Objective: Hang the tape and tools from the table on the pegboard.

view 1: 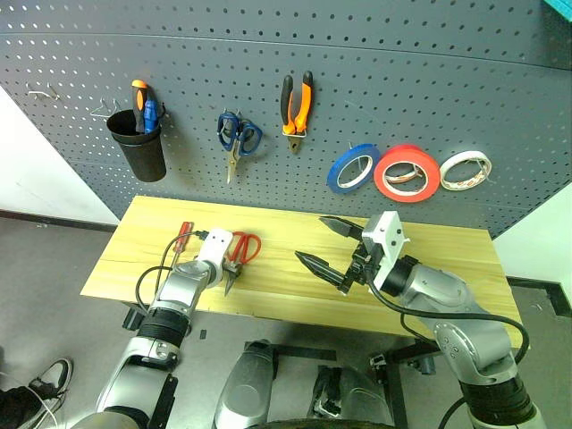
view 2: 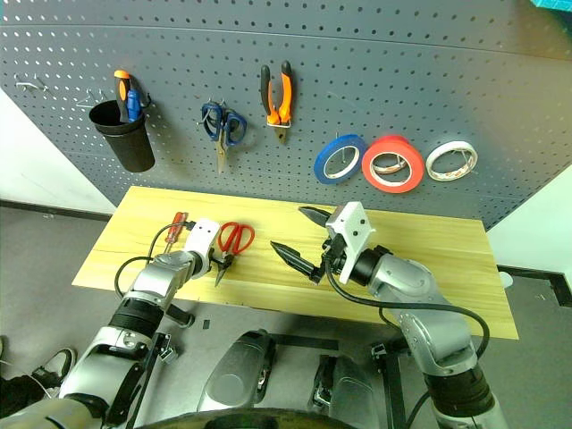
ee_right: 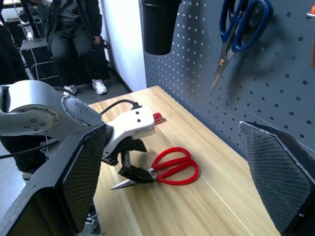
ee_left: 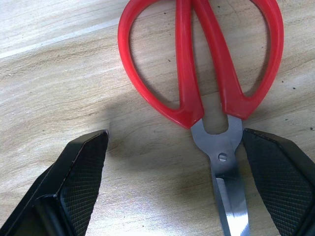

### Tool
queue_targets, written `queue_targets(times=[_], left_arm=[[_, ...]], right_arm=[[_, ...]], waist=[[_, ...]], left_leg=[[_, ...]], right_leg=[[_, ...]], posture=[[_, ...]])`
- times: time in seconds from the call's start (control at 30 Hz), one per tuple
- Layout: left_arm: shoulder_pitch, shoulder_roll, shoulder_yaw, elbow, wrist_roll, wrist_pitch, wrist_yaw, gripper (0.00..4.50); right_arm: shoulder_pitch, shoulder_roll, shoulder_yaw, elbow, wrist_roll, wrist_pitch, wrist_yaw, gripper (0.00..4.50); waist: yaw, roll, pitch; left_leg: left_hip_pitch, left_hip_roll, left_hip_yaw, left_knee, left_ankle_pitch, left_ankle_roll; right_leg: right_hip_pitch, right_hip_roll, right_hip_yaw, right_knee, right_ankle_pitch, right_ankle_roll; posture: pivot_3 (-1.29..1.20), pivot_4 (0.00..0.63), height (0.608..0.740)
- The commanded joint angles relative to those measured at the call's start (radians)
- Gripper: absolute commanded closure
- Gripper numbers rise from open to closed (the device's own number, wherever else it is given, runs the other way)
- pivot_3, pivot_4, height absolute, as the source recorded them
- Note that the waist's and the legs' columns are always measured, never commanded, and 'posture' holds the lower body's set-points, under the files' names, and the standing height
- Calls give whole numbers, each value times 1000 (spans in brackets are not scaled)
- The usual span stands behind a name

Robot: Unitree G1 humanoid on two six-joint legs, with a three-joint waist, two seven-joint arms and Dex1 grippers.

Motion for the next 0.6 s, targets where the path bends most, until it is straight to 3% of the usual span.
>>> queue_targets(times=[0.03, 0.07, 0.17, 0.47, 0.6], left_arm=[[4, 8, 3, 21, 21, 17, 20, 0], [5, 7, 3, 18, 20, 20, 19, 0], [6, 4, 3, 13, 16, 29, 18, 576], [6, 0, 6, 10, 16, 32, 29, 3345], [9, 1, 8, 5, 16, 28, 34, 3468]], right_arm=[[-12, 2, -6, -47, 3, -15, -4, 30], [-13, 2, -7, -46, 2, -16, -4, 30], [-16, 4, -6, -44, 1, -17, -6, 0], [-24, 13, -5, -32, -8, -19, -16, 0], [-30, 16, -4, -26, -12, -21, -16, 0]], waist=[[0, 0, 0], [0, 0, 0], [0, 0, 0], [-1, 0, -1], [-1, 0, -1]], left_leg=[[0, 0, 0, 0, 0, 0], [0, 0, 0, 0, 0, 0], [0, 0, 0, 0, 0, 0], [0, 0, 0, 0, 0, 0], [0, 0, 0, 0, 0, 0]], right_leg=[[0, 0, 0, 0, 0, 0], [0, 0, 0, 0, 0, 0], [0, 0, 0, 0, 0, 0], [0, 0, 0, 0, 0, 0], [0, 0, 0, 0, 0, 0]], posture=[[340, 125, 676], [340, 125, 676], [339, 123, 676], [340, 119, 676], [344, 117, 676]])
